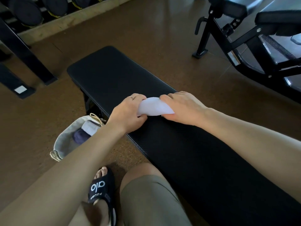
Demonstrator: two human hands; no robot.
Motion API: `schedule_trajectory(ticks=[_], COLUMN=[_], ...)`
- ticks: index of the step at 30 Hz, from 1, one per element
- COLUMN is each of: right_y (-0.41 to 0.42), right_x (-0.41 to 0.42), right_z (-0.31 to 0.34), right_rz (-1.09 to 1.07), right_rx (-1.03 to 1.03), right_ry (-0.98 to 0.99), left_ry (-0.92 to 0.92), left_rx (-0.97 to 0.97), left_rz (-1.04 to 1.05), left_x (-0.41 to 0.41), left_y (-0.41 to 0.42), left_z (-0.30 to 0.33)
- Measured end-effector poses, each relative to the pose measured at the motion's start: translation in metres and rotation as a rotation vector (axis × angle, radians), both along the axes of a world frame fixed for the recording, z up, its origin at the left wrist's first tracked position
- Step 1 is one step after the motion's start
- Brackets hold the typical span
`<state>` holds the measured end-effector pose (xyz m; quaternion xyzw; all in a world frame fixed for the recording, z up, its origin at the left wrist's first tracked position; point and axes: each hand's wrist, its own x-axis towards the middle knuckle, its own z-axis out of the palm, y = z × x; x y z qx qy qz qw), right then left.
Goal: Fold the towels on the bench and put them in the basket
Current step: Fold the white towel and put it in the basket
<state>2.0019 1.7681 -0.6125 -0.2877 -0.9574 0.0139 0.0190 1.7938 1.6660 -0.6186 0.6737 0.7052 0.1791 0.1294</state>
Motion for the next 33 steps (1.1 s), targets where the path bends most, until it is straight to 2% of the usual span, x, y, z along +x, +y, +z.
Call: schedule_trajectory(ticks=[2, 4, 6, 7, 8, 9, 14, 17, 19, 23, 27, 29, 33], right_y=[-0.01, -0.021, -0.036, -0.047, -0.06, -0.074, -0.126, -0.147, -0.158, -0.173, -0.177, -0.174, -0.168], right_x=[-0.005, -0.01, -0.02, -0.027, -0.036, -0.048, -0.106, -0.141, -0.167, -0.222, -0.276, -0.301, -0.347], right_z=[0.005, 0.012, 0.019, 0.021, 0.022, 0.021, 0.027, 0.034, 0.037, 0.036, 0.01, -0.013, -0.063], right_rz=[-0.046, -0.149, -0.253, -0.282, -0.288, -0.273, -0.133, -0.065, -0.069, -0.096, -0.259, -0.315, -0.372], right_rx=[-0.024, -0.136, -0.296, -0.347, -0.365, -0.357, -0.232, -0.298, -0.459, -0.962, -1.44, -1.551, -1.576], right_ry=[-0.027, -0.022, 0.07, 0.123, 0.165, 0.195, 0.302, 0.317, 0.344, 0.396, 0.426, 0.416, 0.355], left_ry=[-0.181, -0.457, -0.997, -1.254, -1.41, -1.467, -1.41, -1.398, -1.421, -1.428, -1.426, -1.398, -1.305], left_rx=[-0.042, -0.1, -0.243, -0.316, -0.347, -0.336, -0.194, -0.156, -0.106, -0.052, -0.085, -0.121, -0.16], left_rz=[0.166, 0.471, 0.687, 0.697, 0.67, 0.641, 0.797, 0.895, 0.935, 1.061, 1.064, 1.027, 1.037], left_x=[-0.004, -0.005, -0.005, -0.003, -0.002, -0.001, -0.028, -0.065, -0.091, -0.147, -0.196, -0.219, -0.265], left_y=[-0.015, -0.03, -0.043, -0.05, -0.057, -0.064, -0.087, -0.108, -0.123, -0.152, -0.169, -0.171, -0.17], left_z=[-0.004, 0.001, 0.016, 0.026, 0.035, 0.044, 0.07, 0.07, 0.067, 0.054, 0.024, 0.002, -0.046])
